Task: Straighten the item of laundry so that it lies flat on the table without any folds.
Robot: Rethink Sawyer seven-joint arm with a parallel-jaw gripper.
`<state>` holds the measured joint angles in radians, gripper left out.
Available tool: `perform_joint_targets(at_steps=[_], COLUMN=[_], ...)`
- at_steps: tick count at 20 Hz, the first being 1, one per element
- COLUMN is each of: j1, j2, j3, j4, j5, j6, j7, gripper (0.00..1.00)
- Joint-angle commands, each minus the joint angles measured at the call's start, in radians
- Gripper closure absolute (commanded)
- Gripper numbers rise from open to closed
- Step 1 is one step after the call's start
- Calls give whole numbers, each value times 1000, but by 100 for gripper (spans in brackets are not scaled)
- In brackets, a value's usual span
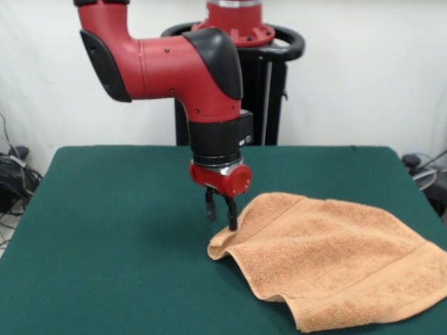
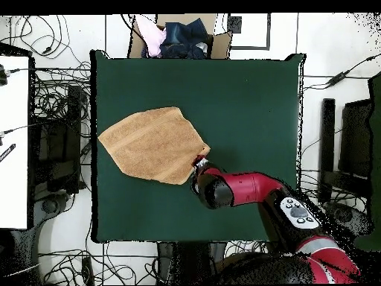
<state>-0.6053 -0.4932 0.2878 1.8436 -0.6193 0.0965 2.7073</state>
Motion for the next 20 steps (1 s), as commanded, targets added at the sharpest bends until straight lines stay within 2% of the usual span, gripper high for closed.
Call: perform_joint_targets(at_steps=[1, 7, 20], j1=[-20, -17, 0], j2=[54, 195, 265], j3=[105, 65, 86], j4=[-67, -194, -272], j5=[-19, -98, -121], j6=[39, -46, -102], j7=[-83, -101, -79], gripper=[0, 0, 0])
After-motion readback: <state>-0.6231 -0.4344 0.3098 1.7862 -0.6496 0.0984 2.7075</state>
